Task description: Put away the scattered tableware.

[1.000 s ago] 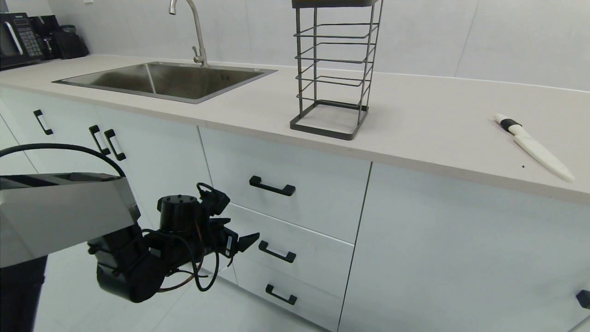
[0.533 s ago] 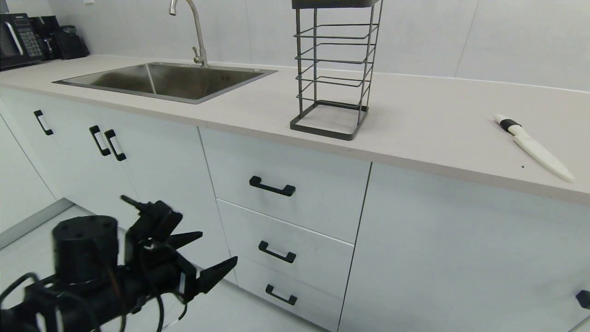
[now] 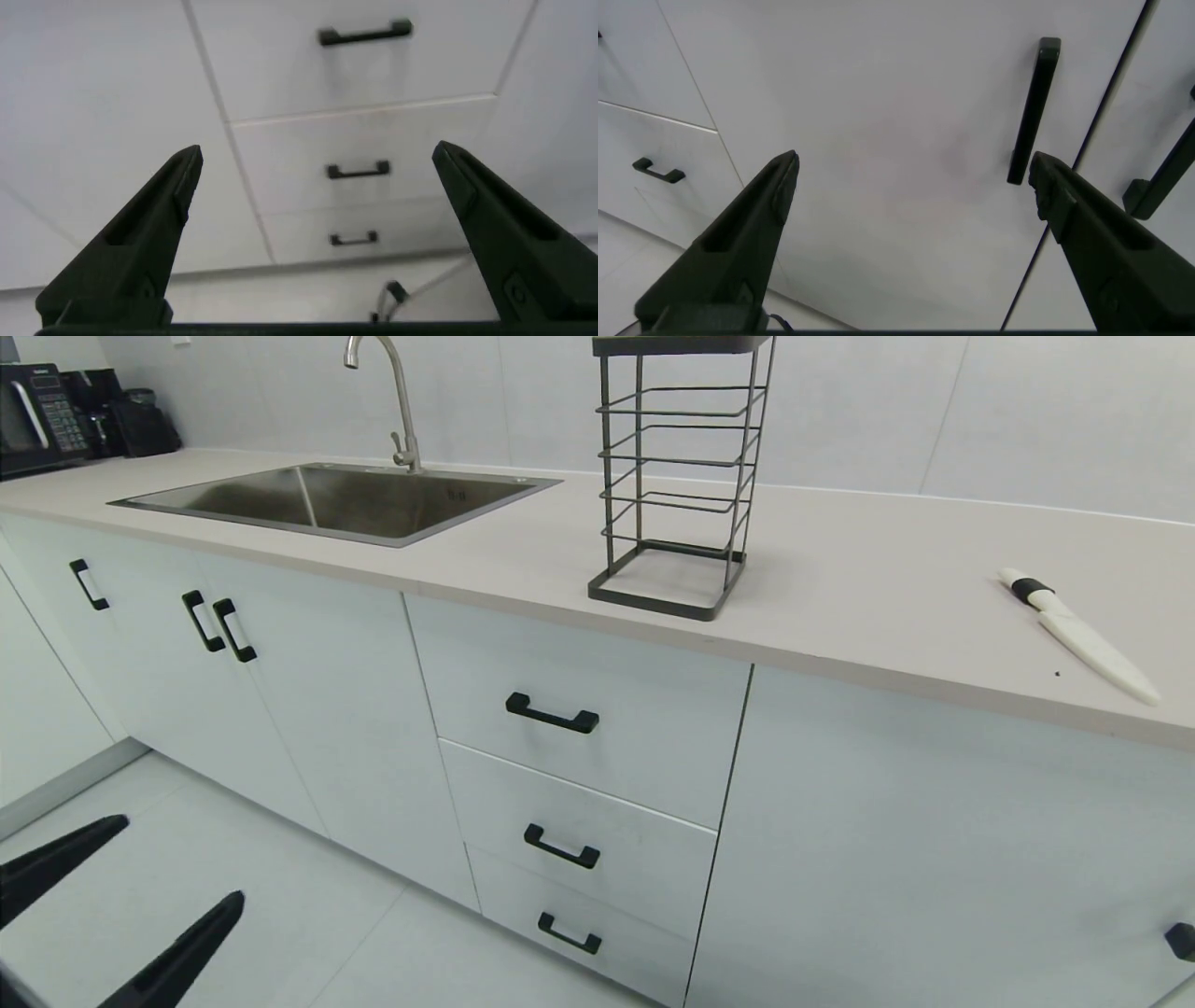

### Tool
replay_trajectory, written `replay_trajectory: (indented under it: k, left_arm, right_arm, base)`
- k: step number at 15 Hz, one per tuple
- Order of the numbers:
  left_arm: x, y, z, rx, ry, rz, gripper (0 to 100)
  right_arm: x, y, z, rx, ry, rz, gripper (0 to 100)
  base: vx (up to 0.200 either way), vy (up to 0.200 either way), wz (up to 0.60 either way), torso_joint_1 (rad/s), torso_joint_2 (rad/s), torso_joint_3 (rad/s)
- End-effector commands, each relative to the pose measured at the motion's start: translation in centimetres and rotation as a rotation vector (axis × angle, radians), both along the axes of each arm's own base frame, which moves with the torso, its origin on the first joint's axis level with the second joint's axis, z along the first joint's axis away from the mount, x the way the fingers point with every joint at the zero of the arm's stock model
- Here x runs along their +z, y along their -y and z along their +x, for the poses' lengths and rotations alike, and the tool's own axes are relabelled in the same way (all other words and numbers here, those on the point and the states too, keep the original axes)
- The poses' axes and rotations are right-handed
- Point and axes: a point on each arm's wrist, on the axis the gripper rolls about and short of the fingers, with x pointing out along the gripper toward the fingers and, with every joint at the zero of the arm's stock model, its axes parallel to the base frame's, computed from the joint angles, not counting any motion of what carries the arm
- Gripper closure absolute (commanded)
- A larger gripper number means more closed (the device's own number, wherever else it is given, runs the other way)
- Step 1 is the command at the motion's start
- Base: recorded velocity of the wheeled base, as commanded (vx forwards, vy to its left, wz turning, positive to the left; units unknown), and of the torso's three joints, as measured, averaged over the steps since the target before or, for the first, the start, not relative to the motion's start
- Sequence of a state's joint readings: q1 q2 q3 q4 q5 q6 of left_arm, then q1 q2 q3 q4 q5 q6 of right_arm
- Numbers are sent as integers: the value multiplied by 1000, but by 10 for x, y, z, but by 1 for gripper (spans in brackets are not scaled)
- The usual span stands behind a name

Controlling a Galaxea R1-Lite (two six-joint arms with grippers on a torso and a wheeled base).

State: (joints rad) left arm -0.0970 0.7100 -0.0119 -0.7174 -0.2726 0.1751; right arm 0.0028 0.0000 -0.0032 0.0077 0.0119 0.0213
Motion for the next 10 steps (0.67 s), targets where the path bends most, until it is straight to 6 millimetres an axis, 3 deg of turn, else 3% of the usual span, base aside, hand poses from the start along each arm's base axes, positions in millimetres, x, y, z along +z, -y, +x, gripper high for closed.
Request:
replay_trajectory:
  k: [1,3,4,6,9,10]
  left_arm:
    - [-17,-5,-63,93,240,37,0]
    - [-42,-5,-83,72,266,68,0]
    - [-44,-5,-82,71,244,74,0]
    - [-64,-7,-79,151,9,27,0]
    - [-62,-7,-79,163,44,18,0]
    - [-62,-7,-79,158,42,10,0]
  right_arm:
    - [0,0,0,1,-2,0,0]
    - [0,0,0,1,-2,0,0]
    - [0,0,0,1,-2,0,0]
    - [0,0,0,1,-2,0,0]
    - [0,0,0,1,-3,0,0]
    - [0,0,0,1,-3,0,0]
  base:
    - [0,0,0,0,0,0]
    - [0,0,0,0,0,0]
    - [0,0,0,0,0,0]
    - [0,0,0,0,0,0]
    - [0,0,0,0,0,0]
    - [0,0,-600,-2,2,2]
